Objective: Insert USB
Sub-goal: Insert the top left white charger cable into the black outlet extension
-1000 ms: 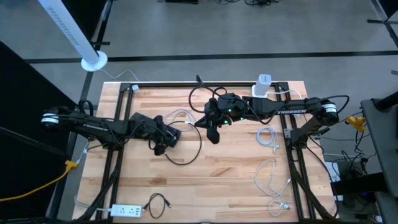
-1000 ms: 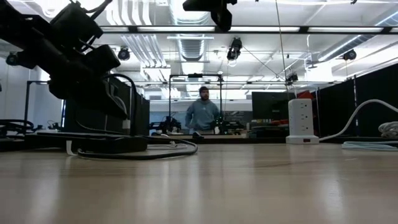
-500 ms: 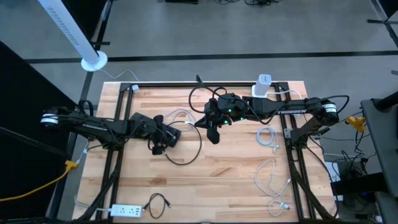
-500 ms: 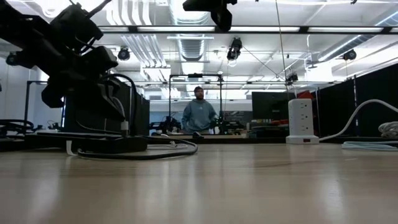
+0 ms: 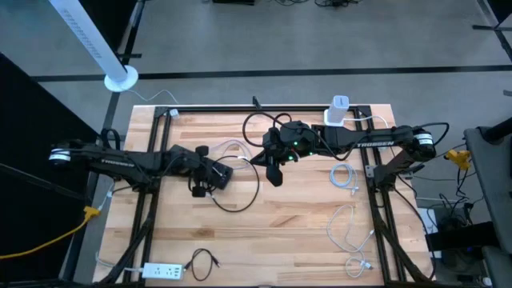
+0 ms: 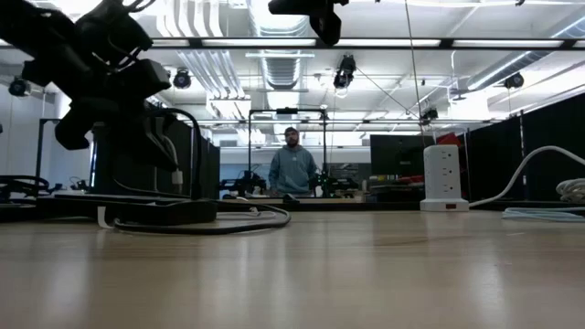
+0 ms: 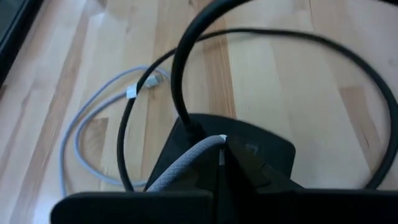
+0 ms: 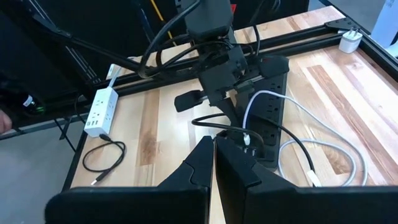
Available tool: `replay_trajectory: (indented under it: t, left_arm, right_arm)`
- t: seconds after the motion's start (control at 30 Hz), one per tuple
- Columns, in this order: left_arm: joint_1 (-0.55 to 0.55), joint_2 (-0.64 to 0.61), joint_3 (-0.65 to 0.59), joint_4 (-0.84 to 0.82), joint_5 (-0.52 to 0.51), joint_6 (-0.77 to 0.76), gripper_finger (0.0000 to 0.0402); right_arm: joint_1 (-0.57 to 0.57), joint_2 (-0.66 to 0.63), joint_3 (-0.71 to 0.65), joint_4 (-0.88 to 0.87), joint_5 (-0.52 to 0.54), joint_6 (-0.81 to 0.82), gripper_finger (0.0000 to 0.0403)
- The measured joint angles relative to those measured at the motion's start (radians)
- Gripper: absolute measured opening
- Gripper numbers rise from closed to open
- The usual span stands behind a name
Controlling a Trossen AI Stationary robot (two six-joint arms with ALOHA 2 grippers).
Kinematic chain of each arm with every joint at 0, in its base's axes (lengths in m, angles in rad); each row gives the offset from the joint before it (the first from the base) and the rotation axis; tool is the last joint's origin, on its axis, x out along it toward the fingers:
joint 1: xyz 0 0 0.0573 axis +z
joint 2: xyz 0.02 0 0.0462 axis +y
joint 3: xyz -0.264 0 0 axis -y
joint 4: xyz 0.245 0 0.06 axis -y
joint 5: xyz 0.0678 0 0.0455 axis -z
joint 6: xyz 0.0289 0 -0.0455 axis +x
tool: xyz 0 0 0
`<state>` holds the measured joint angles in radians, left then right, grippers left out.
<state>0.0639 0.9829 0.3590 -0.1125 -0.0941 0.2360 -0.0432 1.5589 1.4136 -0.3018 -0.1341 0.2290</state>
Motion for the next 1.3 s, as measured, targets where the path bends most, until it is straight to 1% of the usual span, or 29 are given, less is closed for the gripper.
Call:
replay_trajectory:
  t: [0.2,0.33,0.5,1.13,1.3]
  left_arm:
    - [0.003,0.040,0.046,-0.004,0.035,0.036,0.0000]
    - [0.004,0.076,0.046,-0.006,0.059,0.041,0.0000]
    - [0.004,0.111,0.048,0.011,0.059,0.041,0.0000]
    - [0.025,0.118,0.048,0.011,0.055,0.045,0.0000]
    - [0.025,0.105,0.047,0.003,0.070,0.038,0.0000]
  right_arm:
    - [0.002,0.001,0.000,0.000,0.000,-0.001,0.0000]
    - [0.009,0.001,0.000,0.000,0.000,0.000,0.0000]
    - [0.020,0.001,0.000,0.000,0.000,-0.001,0.0000]
    - [0.026,0.001,0.000,0.000,0.002,-0.002,0.0000]
    - [0.026,0.001,0.000,0.000,0.002,-0.004,0.0000]
